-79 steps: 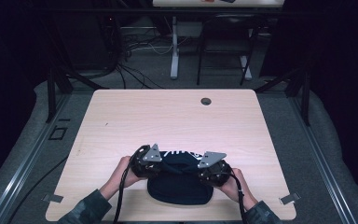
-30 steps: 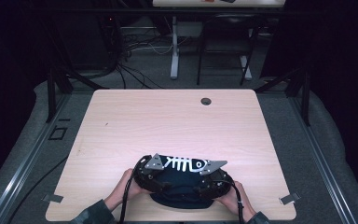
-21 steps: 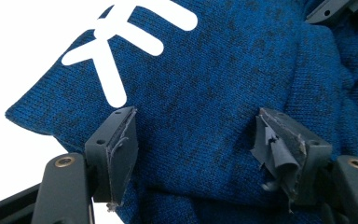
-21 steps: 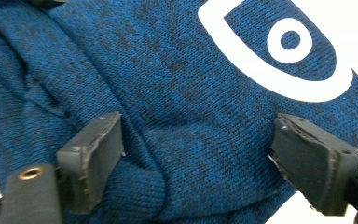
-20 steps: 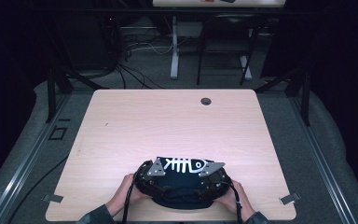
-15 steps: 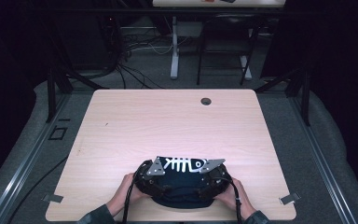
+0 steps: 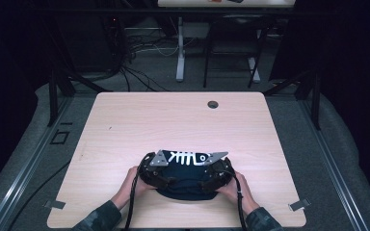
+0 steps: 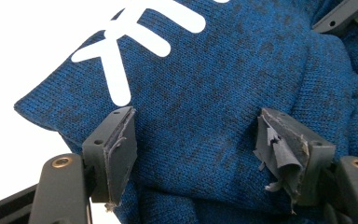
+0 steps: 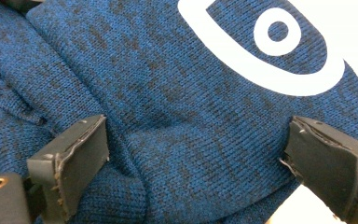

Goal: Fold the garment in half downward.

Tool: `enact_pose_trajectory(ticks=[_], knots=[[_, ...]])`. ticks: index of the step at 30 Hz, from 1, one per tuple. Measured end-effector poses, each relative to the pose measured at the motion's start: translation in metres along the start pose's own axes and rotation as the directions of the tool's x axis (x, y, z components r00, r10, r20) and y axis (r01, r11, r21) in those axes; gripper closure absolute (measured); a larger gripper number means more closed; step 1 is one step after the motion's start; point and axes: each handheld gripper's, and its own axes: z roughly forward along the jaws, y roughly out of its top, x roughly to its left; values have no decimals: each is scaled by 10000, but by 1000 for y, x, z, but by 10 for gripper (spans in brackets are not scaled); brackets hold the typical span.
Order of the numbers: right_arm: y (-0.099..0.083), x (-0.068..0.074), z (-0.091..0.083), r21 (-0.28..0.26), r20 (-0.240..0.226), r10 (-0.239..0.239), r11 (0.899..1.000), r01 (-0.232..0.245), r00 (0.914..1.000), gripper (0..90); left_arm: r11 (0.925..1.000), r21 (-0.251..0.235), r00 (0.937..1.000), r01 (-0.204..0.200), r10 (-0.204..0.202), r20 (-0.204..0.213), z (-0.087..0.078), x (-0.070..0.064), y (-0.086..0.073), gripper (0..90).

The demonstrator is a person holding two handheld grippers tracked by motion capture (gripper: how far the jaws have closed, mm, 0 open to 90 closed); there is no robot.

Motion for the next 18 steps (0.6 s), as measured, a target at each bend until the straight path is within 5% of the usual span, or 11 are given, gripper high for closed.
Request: enact_pose_trajectory(ticks=[15,18], knots=[[3,-12,6,-318,-22,90,9995,-90,10000,37,9996,-240,9998,120,-125,-177,0,8,-1,270],[2,-13,7,-312,23,172,9994,-171,9998,5,9998,-125,9981,181,-188,-589,0,9,0,105]])
